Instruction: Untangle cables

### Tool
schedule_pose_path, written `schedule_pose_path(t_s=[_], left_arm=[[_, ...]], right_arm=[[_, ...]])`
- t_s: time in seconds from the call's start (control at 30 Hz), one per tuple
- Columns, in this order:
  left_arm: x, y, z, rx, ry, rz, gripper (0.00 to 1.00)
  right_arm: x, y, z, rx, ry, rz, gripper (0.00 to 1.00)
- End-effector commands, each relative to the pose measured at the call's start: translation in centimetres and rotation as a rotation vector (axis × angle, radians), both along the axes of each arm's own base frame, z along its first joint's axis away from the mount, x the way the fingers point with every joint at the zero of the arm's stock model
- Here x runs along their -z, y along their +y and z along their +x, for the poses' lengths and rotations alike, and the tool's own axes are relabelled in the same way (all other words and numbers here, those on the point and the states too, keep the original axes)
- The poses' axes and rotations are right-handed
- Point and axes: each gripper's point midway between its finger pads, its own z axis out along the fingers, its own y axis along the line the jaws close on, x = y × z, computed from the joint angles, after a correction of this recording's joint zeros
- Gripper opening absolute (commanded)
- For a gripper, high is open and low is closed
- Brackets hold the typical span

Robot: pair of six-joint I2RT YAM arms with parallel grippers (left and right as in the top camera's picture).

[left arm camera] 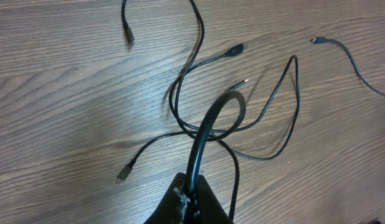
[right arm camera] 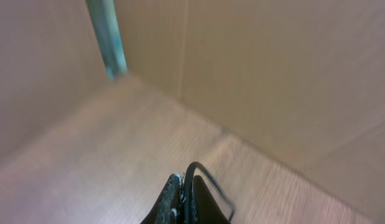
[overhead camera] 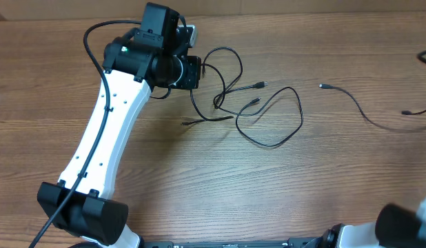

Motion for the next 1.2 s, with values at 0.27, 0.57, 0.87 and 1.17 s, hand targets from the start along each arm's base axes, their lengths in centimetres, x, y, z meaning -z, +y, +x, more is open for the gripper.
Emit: schedule_pose_path(t_s=[0.27, 0.57, 0.87, 1.17], left_arm=[[-0.5, 0.1, -0.3, 0.004, -0.013, 0.020, 0.04], [-0.4, 0.5, -0.1, -0.008, -0.020, 0.041, 0.04], [-1.0, -1.2, -0.4, 0.077, -0.034, -0.027, 0.04], [-0.8, 2.6, 1.9, -0.079, -0.117, 0.166, 0.04]], right_arm=[[11.7, -2.2, 2.7, -0.016, 0.143, 0.315, 0.15], [13.7, 4.9, 4.9, -0.299, 0.090, 0.659, 0.85], [13.7, 14.2, 5.7, -0.702, 0.171, 0.812, 1.00], [17.7, 24.6, 5.6, -0.806, 0.342, 0.930, 1.00]])
